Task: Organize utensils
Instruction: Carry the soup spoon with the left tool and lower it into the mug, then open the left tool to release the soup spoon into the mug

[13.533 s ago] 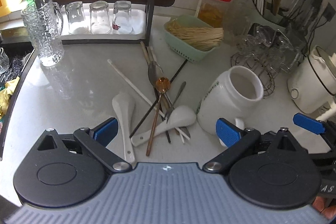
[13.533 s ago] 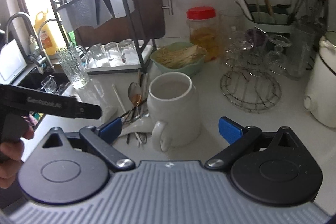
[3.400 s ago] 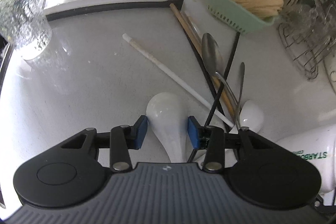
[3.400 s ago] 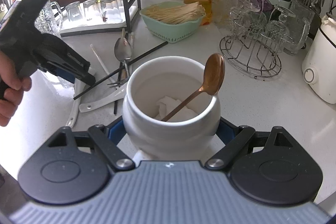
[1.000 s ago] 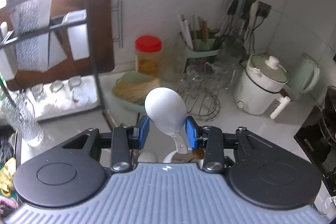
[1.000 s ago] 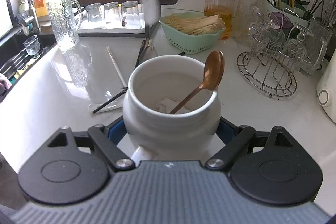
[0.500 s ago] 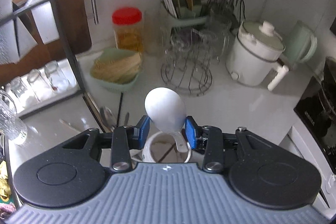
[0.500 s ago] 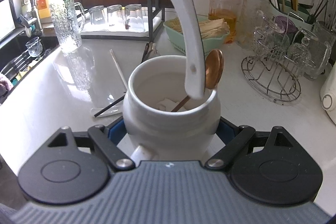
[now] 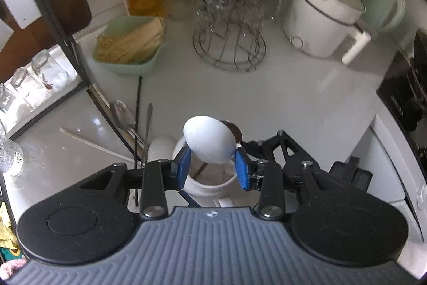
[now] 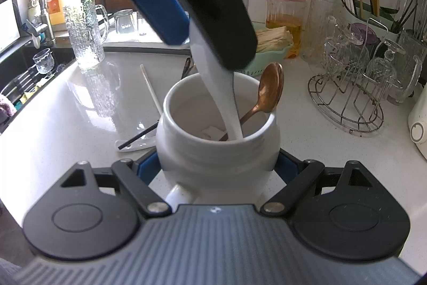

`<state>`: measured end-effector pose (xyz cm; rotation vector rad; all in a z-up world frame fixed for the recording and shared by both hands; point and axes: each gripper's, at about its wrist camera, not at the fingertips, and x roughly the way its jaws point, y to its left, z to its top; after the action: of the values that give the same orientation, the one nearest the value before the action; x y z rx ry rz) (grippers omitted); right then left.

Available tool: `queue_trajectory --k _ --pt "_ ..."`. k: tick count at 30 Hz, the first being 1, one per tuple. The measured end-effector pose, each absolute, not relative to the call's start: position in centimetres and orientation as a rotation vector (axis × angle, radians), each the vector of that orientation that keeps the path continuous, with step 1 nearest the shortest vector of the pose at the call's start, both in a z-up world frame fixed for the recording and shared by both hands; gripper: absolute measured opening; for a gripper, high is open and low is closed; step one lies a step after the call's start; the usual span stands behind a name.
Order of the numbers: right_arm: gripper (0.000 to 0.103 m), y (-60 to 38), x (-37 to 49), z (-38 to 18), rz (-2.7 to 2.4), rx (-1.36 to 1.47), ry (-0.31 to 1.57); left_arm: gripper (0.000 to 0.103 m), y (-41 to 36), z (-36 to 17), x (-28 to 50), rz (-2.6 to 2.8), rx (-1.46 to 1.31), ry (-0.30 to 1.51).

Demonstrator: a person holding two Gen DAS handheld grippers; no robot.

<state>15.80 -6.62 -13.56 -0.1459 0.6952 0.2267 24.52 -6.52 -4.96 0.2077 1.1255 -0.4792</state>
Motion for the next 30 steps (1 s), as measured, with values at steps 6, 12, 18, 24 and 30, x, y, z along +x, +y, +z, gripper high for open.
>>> queue_trajectory --k 6,12,18,24,30 --pt "0.091 -6.7 15.6 -13.7 0.235 -0.149 0.686 0.039 -6.9 -5.9 25.8 -0.499 0.222 1.199" --pt "0.091 -6.7 15.5 -13.7 0.237 -0.15 0.681 0.038 -7.2 -6.9 26.7 -0.498 0.23 1.254" --pt "0.091 -6.7 15.5 -13.7 0.24 -0.152 0.678 0.036 -7.7 -7.3 27.0 -0.505 0.239 1.268" --pt "0.091 -6.6 15.5 -13.7 0.244 -0.155 0.678 0.036 -7.7 -7.6 27.2 -0.496 0.239 1.272" --pt "0.091 -6.7 15.5 -13.7 0.249 -0.153 0.676 0.036 -7.3 -7.3 27.2 -0.484 0.219 1.262"
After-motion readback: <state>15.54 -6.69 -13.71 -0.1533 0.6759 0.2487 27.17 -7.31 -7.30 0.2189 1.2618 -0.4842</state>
